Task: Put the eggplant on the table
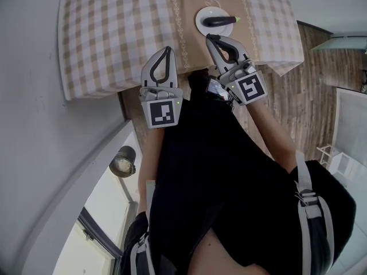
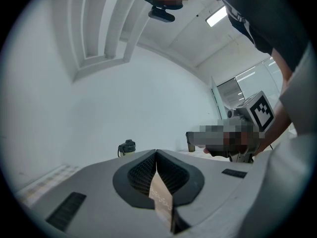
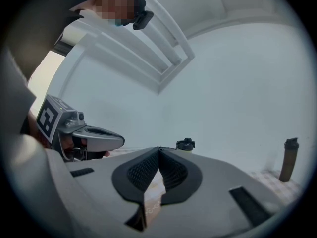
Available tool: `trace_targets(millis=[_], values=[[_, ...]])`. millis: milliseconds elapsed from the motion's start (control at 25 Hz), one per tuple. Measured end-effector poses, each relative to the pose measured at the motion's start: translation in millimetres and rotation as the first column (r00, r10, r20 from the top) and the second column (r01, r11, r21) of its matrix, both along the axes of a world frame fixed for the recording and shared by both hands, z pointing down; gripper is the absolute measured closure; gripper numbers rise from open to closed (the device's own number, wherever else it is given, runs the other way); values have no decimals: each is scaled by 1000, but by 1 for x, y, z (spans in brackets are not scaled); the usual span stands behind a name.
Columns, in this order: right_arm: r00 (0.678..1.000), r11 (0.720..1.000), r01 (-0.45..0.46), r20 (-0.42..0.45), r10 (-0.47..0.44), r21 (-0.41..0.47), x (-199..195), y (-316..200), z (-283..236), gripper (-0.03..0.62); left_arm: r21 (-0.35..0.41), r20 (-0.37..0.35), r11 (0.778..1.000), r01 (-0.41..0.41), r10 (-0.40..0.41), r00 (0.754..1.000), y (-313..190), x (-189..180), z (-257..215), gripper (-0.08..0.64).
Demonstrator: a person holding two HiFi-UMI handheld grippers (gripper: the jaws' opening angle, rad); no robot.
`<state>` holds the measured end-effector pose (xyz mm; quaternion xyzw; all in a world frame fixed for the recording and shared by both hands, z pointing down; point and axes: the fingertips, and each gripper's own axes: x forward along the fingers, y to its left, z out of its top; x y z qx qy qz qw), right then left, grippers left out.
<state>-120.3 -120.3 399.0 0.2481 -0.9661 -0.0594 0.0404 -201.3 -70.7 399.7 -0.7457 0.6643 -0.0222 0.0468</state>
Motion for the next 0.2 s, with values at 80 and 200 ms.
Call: trace_targets(millis=[80,200], values=[[1000,1000,7,-3,-7,-4,-1,1,1,589,2,-4,1000,2,-2,1000,0,-1,0,566],[1000,1000,17,-1,-17,-7,-3,2,1,589,5,-2,1000,3,-3,1000,0,-2,-1,566]])
